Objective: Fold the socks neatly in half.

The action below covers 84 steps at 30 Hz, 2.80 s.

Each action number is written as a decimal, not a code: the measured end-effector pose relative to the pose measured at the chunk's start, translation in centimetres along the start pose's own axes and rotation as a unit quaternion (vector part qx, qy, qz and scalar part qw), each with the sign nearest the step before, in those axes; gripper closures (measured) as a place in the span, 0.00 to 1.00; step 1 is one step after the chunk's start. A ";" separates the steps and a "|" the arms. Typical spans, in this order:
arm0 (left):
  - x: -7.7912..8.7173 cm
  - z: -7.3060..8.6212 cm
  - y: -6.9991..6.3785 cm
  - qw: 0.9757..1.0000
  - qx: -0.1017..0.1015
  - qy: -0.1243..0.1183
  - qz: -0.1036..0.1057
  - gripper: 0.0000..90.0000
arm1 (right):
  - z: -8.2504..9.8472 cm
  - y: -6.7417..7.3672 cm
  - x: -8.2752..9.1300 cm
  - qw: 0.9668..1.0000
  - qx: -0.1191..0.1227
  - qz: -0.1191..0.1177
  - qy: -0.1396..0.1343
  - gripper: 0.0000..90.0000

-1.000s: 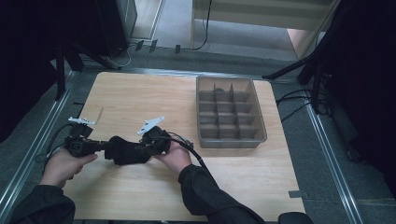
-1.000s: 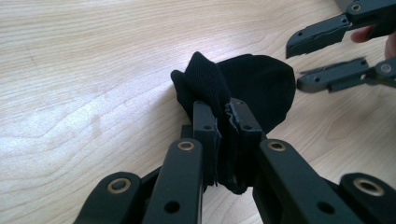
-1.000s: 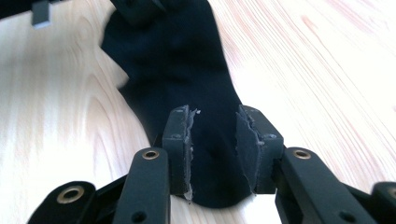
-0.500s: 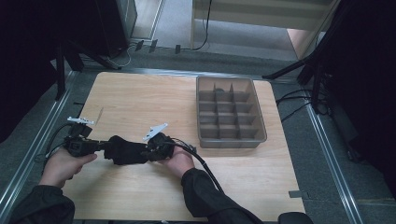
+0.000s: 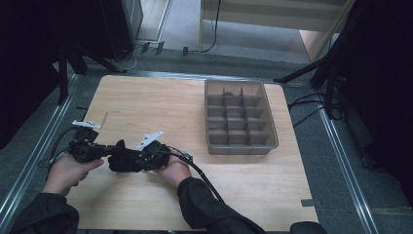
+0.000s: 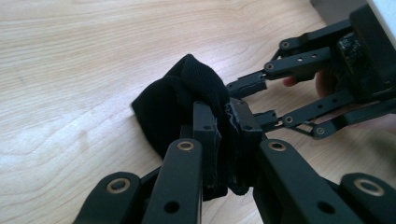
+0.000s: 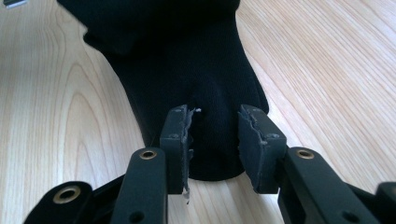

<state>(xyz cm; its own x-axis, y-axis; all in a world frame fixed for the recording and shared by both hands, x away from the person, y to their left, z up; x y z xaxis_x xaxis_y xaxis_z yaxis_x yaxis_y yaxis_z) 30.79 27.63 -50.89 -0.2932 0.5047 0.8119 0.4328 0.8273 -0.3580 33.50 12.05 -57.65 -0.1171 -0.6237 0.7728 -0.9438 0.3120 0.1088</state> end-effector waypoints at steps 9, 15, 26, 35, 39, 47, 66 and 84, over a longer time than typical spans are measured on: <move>-2.5 -0.1 -0.1 0.999 -0.015 0.038 -0.018 0.92 | -0.8 0.5 -0.8 1.000 0.002 -0.001 -0.006 0.70; -3.7 0.0 0.1 0.998 -0.021 0.057 -0.020 0.92 | -0.8 0.6 -0.8 1.000 0.003 -0.007 -0.009 0.68; -5.3 0.1 0.4 0.995 -0.041 0.079 -0.035 0.92 | -0.4 0.3 0.8 1.000 0.017 -0.003 0.010 0.62; -5.1 0.1 0.6 0.997 -0.022 0.076 -0.007 0.85 | 0.5 -0.4 2.8 1.000 0.011 0.009 -0.002 0.63; -4.7 -0.1 0.3 0.997 -0.012 0.070 0.010 0.72 | 0.9 -0.9 3.2 1.000 0.008 0.005 -0.006 0.64; -3.0 -0.6 0.1 0.999 0.001 0.037 0.026 0.63 | 1.0 -0.9 3.1 1.000 0.013 0.005 -0.002 0.68; -0.6 1.1 3.5 0.999 0.023 0.021 -0.025 0.92 | -2.5 -0.3 3.8 1.000 0.014 -0.005 -0.015 0.82; -2.0 1.6 3.6 0.999 0.001 0.037 -0.015 0.93 | -5.8 -0.2 2.4 1.000 0.018 -0.007 -0.004 0.85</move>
<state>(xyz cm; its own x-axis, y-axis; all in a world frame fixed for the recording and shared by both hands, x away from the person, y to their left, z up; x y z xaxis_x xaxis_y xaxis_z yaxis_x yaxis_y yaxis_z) 31.59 29.98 -54.52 -0.2421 0.4592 0.8547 0.4223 0.8430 -0.3332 35.21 14.67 -52.21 -0.1070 -0.6338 0.7661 -0.9561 0.2771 0.0957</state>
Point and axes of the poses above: each handheld gripper's, and its own axes: x roughly backward along the jaws, z roughly out of its underside, y roughly to its left, the point moved 5 cm from there along -x, roughly forward along the jaws, and after that the axes turned 6 degrees about y, right-handed, at the moved point
